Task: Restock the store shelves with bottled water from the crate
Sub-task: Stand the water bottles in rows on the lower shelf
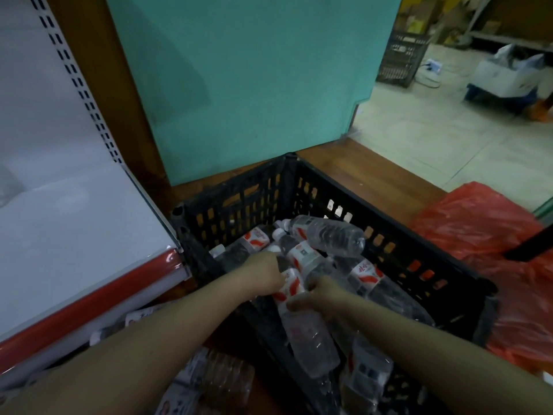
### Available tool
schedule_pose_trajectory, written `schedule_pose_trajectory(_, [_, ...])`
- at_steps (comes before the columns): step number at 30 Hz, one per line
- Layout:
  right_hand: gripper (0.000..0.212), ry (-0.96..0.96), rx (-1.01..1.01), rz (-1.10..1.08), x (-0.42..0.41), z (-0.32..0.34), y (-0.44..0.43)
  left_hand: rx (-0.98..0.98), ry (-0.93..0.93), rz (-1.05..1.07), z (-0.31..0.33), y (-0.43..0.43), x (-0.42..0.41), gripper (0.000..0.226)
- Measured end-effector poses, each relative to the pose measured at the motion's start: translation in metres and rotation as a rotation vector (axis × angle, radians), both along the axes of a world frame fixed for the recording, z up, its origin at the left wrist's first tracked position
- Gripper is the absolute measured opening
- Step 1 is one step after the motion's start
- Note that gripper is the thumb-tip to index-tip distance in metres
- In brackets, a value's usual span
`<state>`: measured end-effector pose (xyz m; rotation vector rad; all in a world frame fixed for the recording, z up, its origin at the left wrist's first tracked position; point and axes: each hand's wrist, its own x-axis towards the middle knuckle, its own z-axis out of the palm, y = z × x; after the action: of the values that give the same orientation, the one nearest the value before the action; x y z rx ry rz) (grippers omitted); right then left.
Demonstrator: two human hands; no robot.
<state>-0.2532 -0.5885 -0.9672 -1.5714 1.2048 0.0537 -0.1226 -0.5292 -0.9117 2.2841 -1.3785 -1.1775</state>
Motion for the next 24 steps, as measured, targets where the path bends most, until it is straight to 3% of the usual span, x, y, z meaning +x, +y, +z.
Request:
schedule_pose_trajectory(4, [0.021, -0.191, 0.043, -0.052, -0.007, 0.036, -0.011, -0.035, 0.249, 0.172, 0.006, 0.001, 0.002, 0.017])
schedule_pose_trajectory(8, [0.033, -0.391, 0.067, -0.151, -0.001, 0.062, -0.023, -0.094, 0.603, 0.360, 0.015, 0.003, 0.000, 0.050])
schedule_pose_trajectory(11, [0.048, -0.534, 0.090, -0.194, 0.006, 0.079, -0.026, -0.218, 0.738, 0.373, 0.032, 0.009, 0.011, 0.038])
schedule_pose_trajectory(15, [0.039, -0.673, 0.074, -0.155, 0.022, 0.105, -0.017, -0.308, 0.615, 0.197, 0.056, 0.026, 0.040, 0.068])
schedule_pose_trajectory(19, [0.067, -0.722, 0.009, -0.038, 0.057, 0.128, 0.004, -0.480, 0.496, 0.220, 0.078, 0.049, 0.065, 0.052])
schedule_pose_trajectory(22, [0.054, -0.766, -0.033, 0.036, 0.092, 0.145, 0.024, -0.573, 0.443, 0.225, 0.091, 0.074, 0.098, 0.068])
schedule_pose_trajectory(24, [0.057, -0.752, -0.083, 0.128, 0.120, 0.154, 0.037, -0.637, 0.409, 0.301, 0.096, 0.096, 0.121, 0.069])
